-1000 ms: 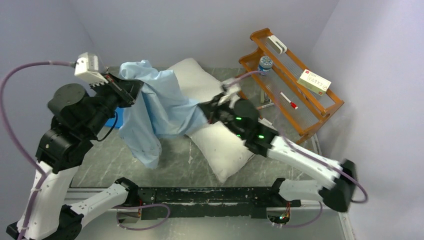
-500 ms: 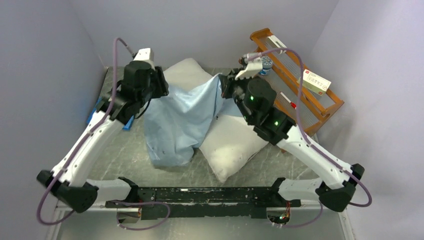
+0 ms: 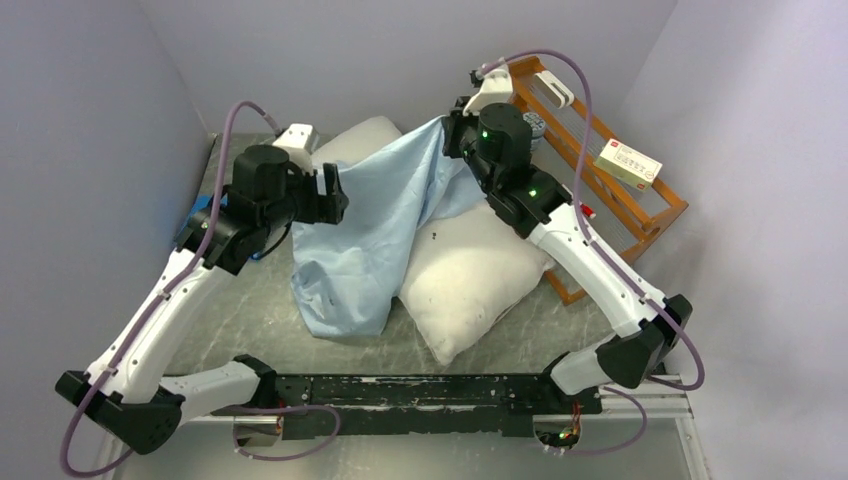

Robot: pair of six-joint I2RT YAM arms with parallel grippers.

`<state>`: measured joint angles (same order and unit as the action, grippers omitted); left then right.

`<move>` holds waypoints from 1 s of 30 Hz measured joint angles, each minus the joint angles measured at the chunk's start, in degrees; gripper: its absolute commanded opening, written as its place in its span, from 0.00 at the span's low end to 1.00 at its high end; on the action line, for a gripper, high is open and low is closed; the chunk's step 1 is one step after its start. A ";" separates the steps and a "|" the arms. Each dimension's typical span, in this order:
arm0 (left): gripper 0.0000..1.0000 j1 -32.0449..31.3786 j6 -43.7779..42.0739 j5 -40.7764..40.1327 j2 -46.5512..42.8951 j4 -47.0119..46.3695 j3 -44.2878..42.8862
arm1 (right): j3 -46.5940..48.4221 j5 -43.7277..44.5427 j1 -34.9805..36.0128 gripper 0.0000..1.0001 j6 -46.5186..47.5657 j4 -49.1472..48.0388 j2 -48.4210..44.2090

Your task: Put the pillow into the pillowcase

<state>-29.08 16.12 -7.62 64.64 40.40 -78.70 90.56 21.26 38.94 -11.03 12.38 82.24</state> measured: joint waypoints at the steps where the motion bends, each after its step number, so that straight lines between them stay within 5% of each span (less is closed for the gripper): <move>1: 0.88 -0.02 -0.44 1.70 -0.81 0.04 1.60 | 0.74 -0.13 -0.02 0.00 0.07 0.22 0.42; 3: 0.96 -0.33 -0.96 4.33 -1.66 -0.13 4.50 | 2.32 -0.31 -0.28 0.00 0.20 0.81 1.05; 9: 0.97 -3.74 -1.27 9.29 -0.87 -0.20 12.59 | 7.80 -0.28 -1.33 0.00 0.37 1.27 2.75; 17: 0.97 -16.63 1.77 9.70 3.52 -4.35 15.58 | 9.84 -0.33 -1.77 0.00 0.31 1.36 4.09; 23: 0.95 -27.41 5.20 2.91 5.40 -8.00 15.41 | 9.75 -0.50 -1.77 0.00 0.09 1.22 4.02; 27: 0.76 -31.76 6.14 -7.04 9.20 -9.77 15.32 | 9.09 -0.55 -1.81 0.00 -0.26 1.18 3.50; 30: 0.30 -33.90 6.51 -15.74 13.05 -10.14 15.30 | 8.92 -0.72 -1.84 0.00 -0.37 1.16 3.10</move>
<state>-62.98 22.63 -23.35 77.69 30.26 -63.40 99.48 20.53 37.10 -11.40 13.54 85.34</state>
